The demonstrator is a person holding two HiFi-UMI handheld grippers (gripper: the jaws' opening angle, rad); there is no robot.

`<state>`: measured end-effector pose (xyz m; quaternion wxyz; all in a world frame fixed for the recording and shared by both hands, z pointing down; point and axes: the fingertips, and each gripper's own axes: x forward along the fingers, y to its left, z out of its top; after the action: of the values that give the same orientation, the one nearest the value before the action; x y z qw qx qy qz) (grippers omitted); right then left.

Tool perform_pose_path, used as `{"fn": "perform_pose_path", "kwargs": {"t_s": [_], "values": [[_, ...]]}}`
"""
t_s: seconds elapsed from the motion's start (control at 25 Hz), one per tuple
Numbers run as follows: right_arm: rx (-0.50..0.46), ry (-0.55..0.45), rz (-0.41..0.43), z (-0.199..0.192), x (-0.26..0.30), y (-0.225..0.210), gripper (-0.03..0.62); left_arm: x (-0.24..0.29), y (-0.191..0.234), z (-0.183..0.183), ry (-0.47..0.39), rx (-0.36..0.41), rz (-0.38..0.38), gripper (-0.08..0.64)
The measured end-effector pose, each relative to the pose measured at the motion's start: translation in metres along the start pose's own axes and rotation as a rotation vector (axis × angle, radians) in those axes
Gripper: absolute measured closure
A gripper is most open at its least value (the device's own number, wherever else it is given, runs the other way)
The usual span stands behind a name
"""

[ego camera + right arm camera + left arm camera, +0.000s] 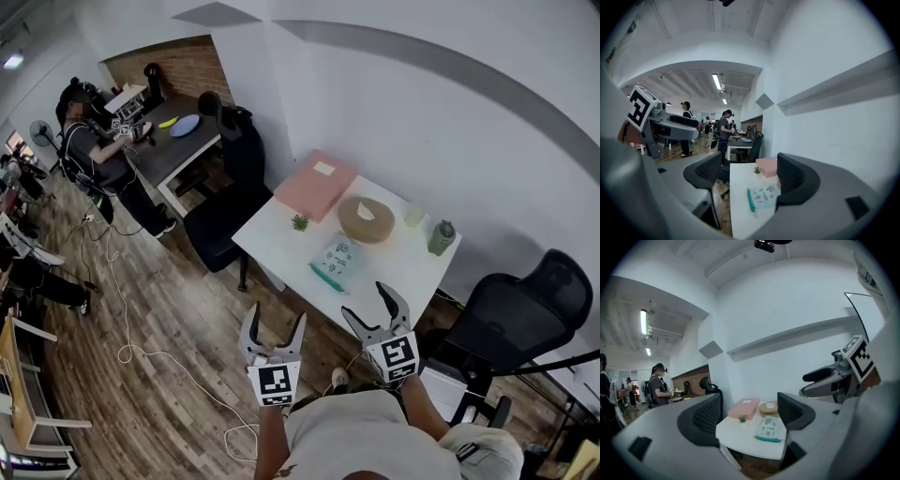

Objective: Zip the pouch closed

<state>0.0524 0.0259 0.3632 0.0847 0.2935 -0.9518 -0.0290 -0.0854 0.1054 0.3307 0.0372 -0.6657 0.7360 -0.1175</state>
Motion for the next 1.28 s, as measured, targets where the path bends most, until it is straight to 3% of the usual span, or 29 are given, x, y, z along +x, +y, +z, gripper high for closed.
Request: {"fn": "perform_pose_path", "kwargs": {"t_s": [0.56,1.28], "values": [[0.017,0.013,-0.007,-0.003,0.057,-0.036,0.227,0.062,0.019,-0.004,0.016,-0.003,-0.002,0.183],[0.041,0.127,-0.173,-0.020,0.164,-0.081,0.227,0.196,0.073,-0.039,0.035,-0.027,-0.201,0.184]]}}
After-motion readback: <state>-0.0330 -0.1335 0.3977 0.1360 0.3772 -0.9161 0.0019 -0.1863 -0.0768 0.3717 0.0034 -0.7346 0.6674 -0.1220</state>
